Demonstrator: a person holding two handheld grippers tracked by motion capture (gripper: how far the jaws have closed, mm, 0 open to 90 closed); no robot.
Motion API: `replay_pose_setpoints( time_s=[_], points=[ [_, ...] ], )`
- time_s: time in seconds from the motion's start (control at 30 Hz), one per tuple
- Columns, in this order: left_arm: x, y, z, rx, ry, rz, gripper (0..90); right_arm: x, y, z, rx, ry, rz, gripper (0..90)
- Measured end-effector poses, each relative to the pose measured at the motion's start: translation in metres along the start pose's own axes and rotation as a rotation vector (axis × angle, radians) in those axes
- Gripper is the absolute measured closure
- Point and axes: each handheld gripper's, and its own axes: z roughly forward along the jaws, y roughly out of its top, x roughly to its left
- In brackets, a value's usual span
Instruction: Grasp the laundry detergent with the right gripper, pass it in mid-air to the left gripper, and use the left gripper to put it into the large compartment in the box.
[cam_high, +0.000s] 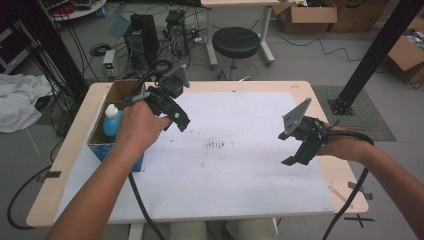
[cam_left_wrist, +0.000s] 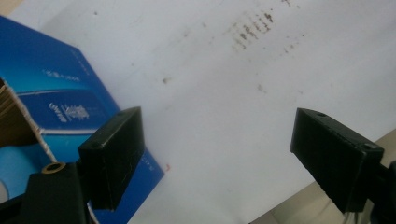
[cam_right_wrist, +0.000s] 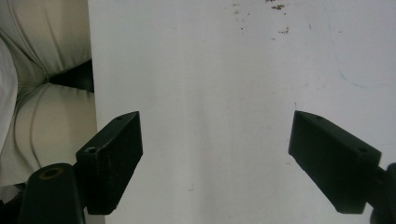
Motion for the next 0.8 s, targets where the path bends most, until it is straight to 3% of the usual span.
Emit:
replay_pose_setpoints(
  time_s=[0.37, 0.8],
  points=[
    [-0.019, 0.015, 0.009, 0.001, -0.022, 0.06, 18.6, -0.004, 0.003, -0.003, 0.0, -0.004, -0.006, 17.4],
    [-0.024, 0.023, 0.016, 0.017, -0.035, 0.089, 18.9, -0.005, 0.004, -0.002, 0.004, -0.001, 0.0, 17.4]
  ],
)
